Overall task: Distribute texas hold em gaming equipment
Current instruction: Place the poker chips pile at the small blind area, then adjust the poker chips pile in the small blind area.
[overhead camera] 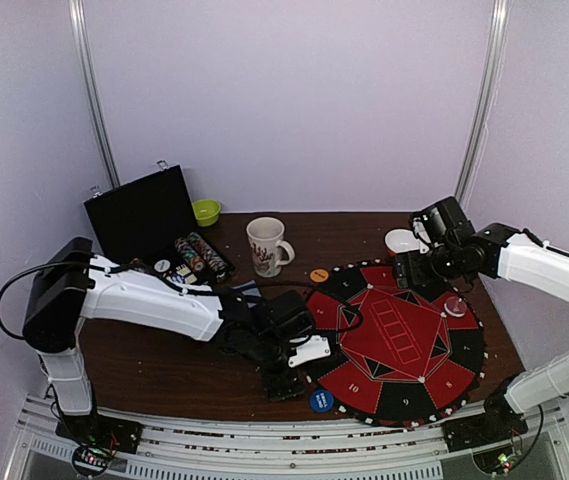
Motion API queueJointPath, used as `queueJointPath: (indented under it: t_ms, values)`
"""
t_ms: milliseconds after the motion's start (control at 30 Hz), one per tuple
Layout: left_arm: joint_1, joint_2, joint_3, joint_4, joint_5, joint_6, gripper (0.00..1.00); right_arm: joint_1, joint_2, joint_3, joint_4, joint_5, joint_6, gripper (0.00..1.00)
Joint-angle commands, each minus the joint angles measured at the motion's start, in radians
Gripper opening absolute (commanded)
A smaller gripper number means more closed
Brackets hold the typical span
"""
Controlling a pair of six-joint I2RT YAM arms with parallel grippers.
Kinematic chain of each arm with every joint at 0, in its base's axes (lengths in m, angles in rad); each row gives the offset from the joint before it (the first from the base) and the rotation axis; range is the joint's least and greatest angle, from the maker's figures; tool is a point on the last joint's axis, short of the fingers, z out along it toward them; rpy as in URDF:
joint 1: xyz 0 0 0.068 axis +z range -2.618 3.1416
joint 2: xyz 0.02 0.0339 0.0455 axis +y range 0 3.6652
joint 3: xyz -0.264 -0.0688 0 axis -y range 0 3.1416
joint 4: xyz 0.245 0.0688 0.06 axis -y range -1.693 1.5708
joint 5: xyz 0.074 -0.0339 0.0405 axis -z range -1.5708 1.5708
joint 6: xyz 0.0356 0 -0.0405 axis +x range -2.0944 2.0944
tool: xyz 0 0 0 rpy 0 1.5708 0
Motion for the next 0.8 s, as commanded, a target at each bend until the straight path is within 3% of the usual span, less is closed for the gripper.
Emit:
queueJointPath:
  t_ms: [0,200,333,567,767]
  values:
    - [0.011,-0.143,-0.031,0.066,0.053,-0.017,0.83,-0.003,-0.035,0.065,-0.058,-0.049,0.039,1.00]
    - [0.144,-0.332,-0.122,0.052,0.118,-0.112,0.83,0.039,-0.080,0.073,-0.032,-0.175,0.180,1.00]
    - [0.284,-0.521,-0.193,0.037,0.054,-0.187,0.87,0.212,-0.034,0.084,-0.016,-0.138,0.285,0.95]
    - [0.552,-0.748,-0.295,0.004,-0.155,-0.288,0.98,0.582,0.315,0.326,-0.172,-0.088,0.358,0.96]
    - [0.631,-0.805,-0.358,0.001,-0.174,-0.270,0.98,0.752,0.641,0.603,-0.334,-0.102,0.340,1.00]
